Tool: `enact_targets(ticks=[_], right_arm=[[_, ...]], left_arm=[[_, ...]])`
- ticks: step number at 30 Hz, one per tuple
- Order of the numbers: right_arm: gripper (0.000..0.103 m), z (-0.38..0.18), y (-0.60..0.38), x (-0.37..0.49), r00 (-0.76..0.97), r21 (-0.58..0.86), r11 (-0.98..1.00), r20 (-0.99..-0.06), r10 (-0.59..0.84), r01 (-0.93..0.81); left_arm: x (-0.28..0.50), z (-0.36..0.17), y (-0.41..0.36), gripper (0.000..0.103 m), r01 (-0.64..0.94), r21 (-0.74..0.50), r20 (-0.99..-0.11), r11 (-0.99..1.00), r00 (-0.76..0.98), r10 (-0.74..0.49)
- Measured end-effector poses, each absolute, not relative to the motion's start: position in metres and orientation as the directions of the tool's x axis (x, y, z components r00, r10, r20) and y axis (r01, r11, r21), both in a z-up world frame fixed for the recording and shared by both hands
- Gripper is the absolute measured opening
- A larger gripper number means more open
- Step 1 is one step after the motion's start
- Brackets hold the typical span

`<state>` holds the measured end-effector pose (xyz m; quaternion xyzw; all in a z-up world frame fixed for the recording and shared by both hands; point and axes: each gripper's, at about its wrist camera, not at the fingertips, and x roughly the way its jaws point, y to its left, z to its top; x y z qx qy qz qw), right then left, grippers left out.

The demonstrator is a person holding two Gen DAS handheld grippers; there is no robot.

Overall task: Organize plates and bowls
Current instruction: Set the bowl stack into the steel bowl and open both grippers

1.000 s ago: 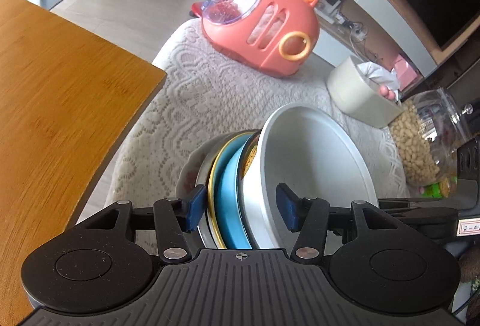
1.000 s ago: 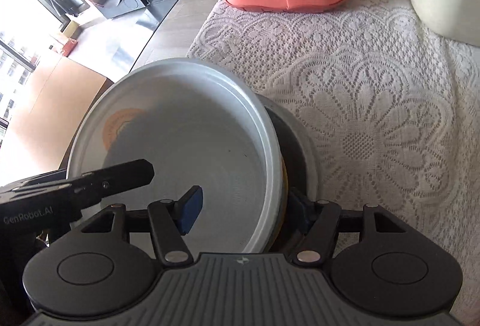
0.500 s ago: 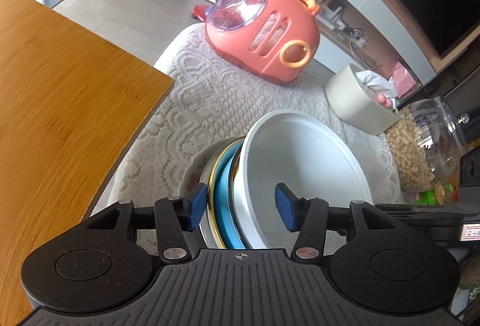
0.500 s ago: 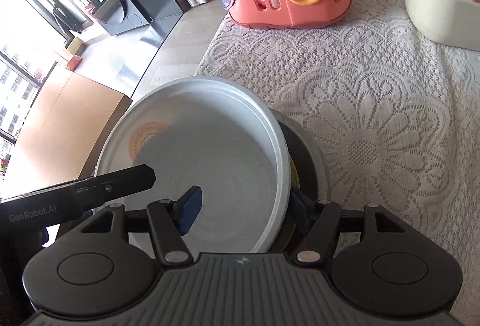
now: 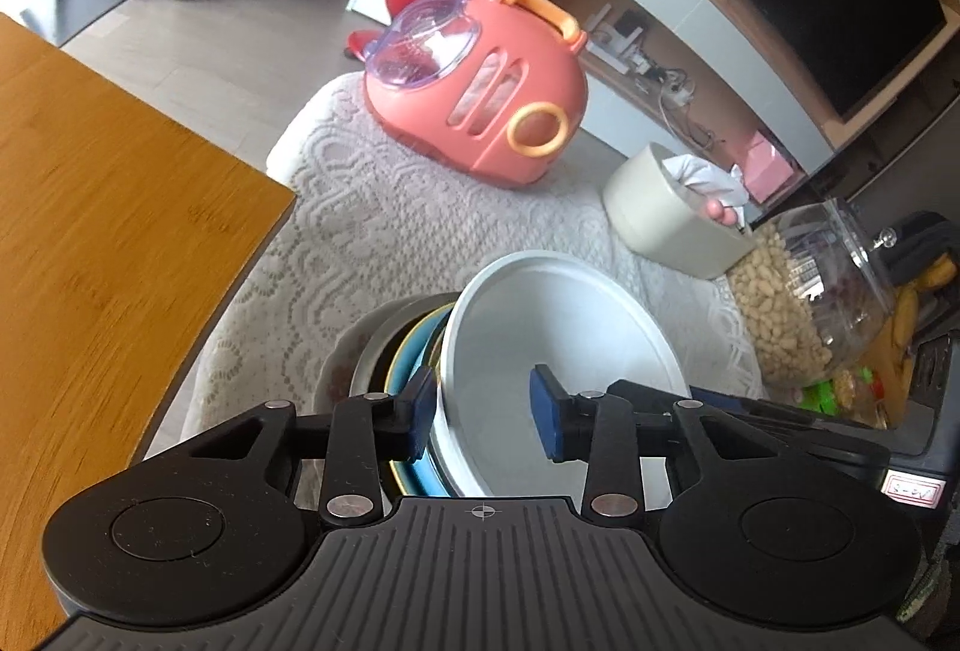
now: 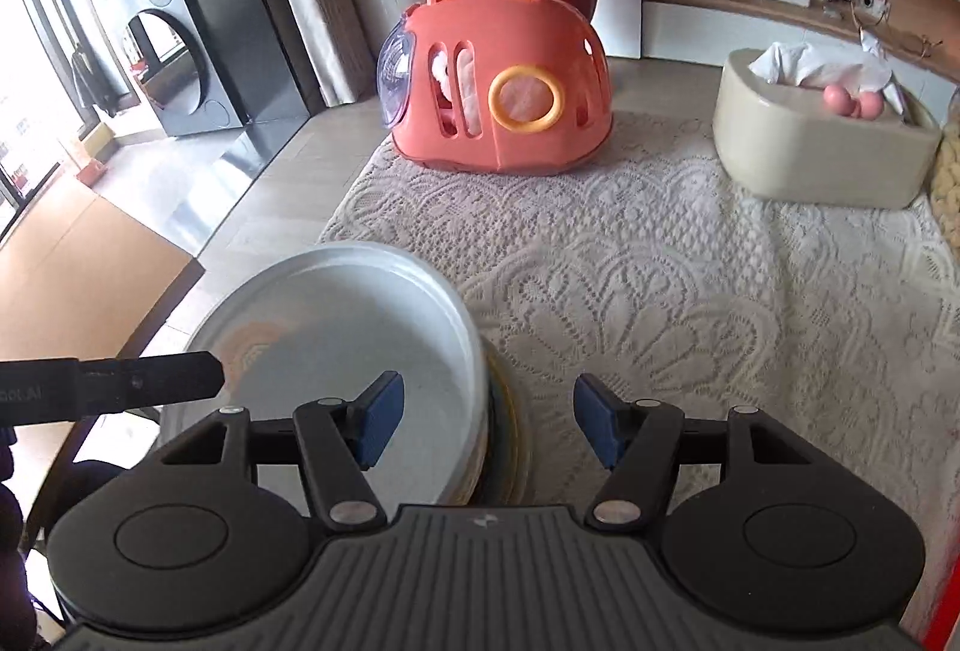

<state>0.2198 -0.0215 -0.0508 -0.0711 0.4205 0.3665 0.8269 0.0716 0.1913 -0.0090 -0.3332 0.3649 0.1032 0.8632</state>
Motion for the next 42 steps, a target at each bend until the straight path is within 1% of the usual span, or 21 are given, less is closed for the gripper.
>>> enact_targets(ticks=[2,4,8,10,12,14,17,20,22,27,33,39,42], right_arm=[[0.064,-0.058,-0.023,0.219,0.32,0.265,0.709,-0.752,0.576,-0.654],[0.064,-0.067,-0.021,0.214,0.271,0.321,0.692,-0.751,0.602,-0.647],[0.066,-0.071,-0.014,0.201,0.317,0.305,0.706,-0.732,0.603,-0.639],[0.066,-0.072,-0.015,0.204,0.308,0.326,0.7,-0.724,0.617,-0.636],[0.062,-0.073,-0.019,0.206,0.303,0.348,0.698,-0.716,0.629,-0.626],[0.046,-0.074,-0.022,0.205,0.33,0.333,0.713,-0.713,0.618,-0.617],[0.039,-0.075,-0.027,0.203,0.41,0.264,0.758,-0.711,0.571,-0.597],[0.037,-0.071,-0.031,0.204,0.395,0.289,0.747,-0.704,0.59,-0.599],[0.038,-0.066,-0.031,0.201,0.369,0.324,0.722,-0.691,0.622,-0.611],[0.038,-0.06,-0.026,0.195,0.383,0.293,0.718,-0.687,0.618,-0.632],[0.038,-0.059,-0.031,0.198,0.355,0.346,0.707,-0.68,0.642,-0.617],[0.038,-0.057,-0.036,0.197,0.35,0.357,0.692,-0.664,0.661,-0.628],[0.038,-0.052,-0.04,0.199,0.376,0.359,0.7,-0.647,0.663,-0.617]], left_arm=[[0.074,-0.014,0.191,0.037,-0.431,-0.505,-0.711,0.748,0.698,-0.077],[0.072,-0.015,0.192,0.037,-0.43,-0.519,-0.7,0.739,0.71,-0.078],[0.07,-0.011,0.196,0.037,-0.424,-0.527,-0.677,0.737,0.734,-0.062],[0.07,-0.013,0.198,0.037,-0.43,-0.534,-0.678,0.728,0.732,-0.065],[0.069,-0.014,0.201,0.036,-0.435,-0.551,-0.675,0.713,0.734,-0.074],[0.066,-0.012,0.203,0.036,-0.432,-0.567,-0.66,0.701,0.748,-0.073],[0.061,-0.007,0.205,0.035,-0.428,-0.583,-0.638,0.691,0.767,-0.063],[0.061,-0.007,0.205,0.035,-0.42,-0.591,-0.635,0.689,0.769,-0.076],[0.063,-0.007,0.203,0.035,-0.43,-0.573,-0.648,0.698,0.759,-0.065],[0.062,-0.012,0.207,0.035,-0.448,-0.576,-0.657,0.684,0.751,-0.062],[0.062,-0.017,0.207,0.035,-0.469,-0.565,-0.677,0.679,0.734,-0.057],[0.056,-0.01,0.208,0.034,-0.448,-0.59,-0.65,0.672,0.757,-0.066],[0.052,-0.004,0.208,0.034,-0.435,-0.605,-0.631,0.667,0.773,-0.068]])
